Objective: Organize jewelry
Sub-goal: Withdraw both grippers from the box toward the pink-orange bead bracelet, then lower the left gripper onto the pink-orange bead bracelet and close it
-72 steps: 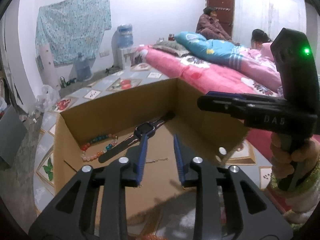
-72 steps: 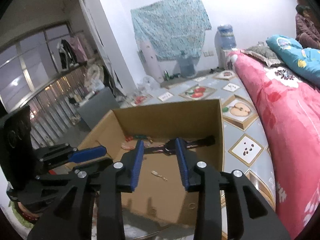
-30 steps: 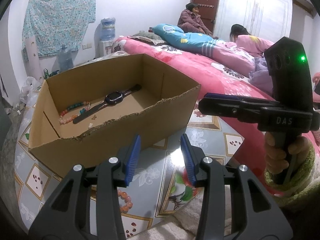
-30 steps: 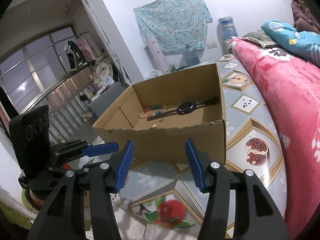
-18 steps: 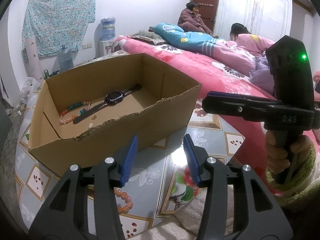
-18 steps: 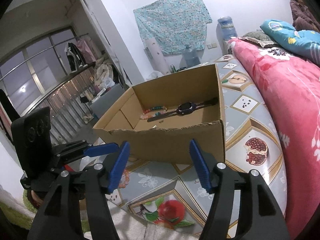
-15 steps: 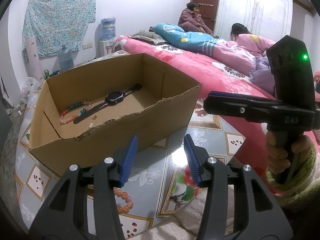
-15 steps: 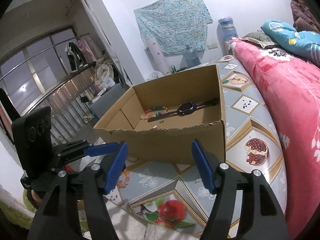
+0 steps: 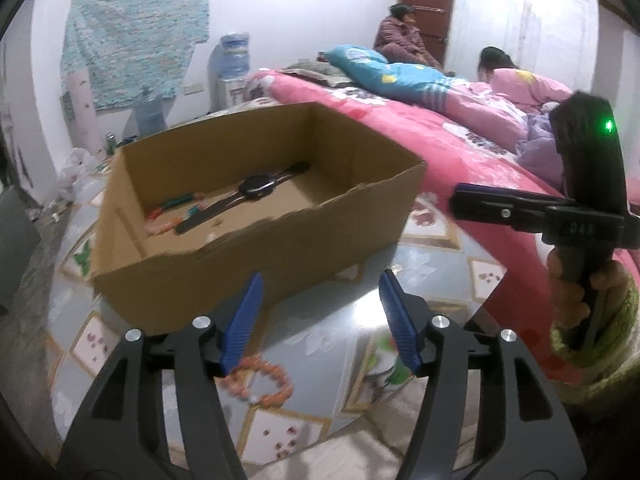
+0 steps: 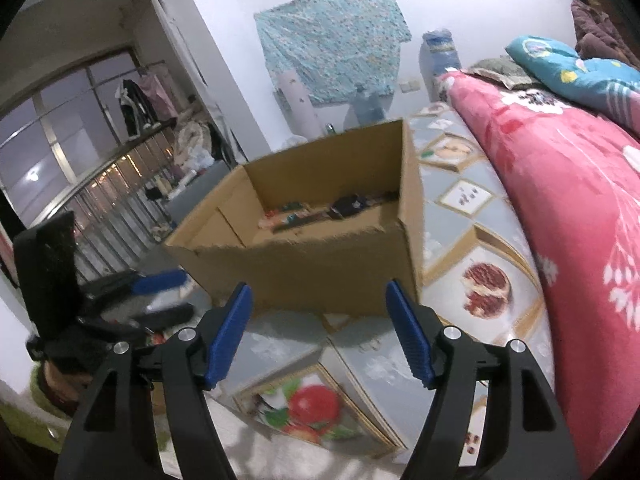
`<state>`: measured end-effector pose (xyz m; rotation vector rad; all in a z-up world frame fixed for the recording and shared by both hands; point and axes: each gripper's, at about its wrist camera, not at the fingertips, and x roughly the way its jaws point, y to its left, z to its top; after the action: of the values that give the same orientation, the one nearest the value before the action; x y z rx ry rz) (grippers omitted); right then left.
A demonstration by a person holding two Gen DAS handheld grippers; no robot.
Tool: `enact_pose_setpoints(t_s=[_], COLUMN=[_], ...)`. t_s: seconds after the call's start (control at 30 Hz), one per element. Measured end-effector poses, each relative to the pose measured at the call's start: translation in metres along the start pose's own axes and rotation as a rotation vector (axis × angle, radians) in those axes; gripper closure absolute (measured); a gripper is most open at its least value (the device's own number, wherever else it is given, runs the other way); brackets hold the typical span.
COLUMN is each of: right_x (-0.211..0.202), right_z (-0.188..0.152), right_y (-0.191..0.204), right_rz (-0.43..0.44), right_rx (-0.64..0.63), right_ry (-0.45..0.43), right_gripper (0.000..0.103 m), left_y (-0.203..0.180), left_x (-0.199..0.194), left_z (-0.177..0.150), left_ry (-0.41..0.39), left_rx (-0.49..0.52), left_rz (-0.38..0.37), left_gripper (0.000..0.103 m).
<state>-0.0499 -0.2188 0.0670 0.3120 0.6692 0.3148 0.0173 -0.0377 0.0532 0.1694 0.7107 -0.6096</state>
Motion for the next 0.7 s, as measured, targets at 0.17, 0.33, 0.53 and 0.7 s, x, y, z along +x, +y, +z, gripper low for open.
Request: enact_pose_setpoints(t_s=[0.17,0.33,0.53,0.7], right_x=[0.014,0.026,0.034,0.035], right_z=[-0.02,-0.03,-0.031,-0.031], right_y=[-0.016,-0.02,-0.017,-0.02], right_rz=[-0.019,-0.004,0.008,0.007], right_rx=[0.03,0.061,0.06,0.073], right_ry=[0.086,0.126,0.138,0.141], right_gripper=[0.035,0.035,0.035,0.035], left_y=[0.02,0.021,0.013,0.015], left_x=[-0.008,0.005,0.035,0.049], left_z=[-0.028,-0.049,-0.055,-0.064], left_ry=[0.047,0.116,0.207,0.278], left_rx=[-0.038,-0.048,0.026,0.03], left_rz=[0.043,0.038,0.092,0.09], left_gripper=[0.045,0.049,0.07,0.078])
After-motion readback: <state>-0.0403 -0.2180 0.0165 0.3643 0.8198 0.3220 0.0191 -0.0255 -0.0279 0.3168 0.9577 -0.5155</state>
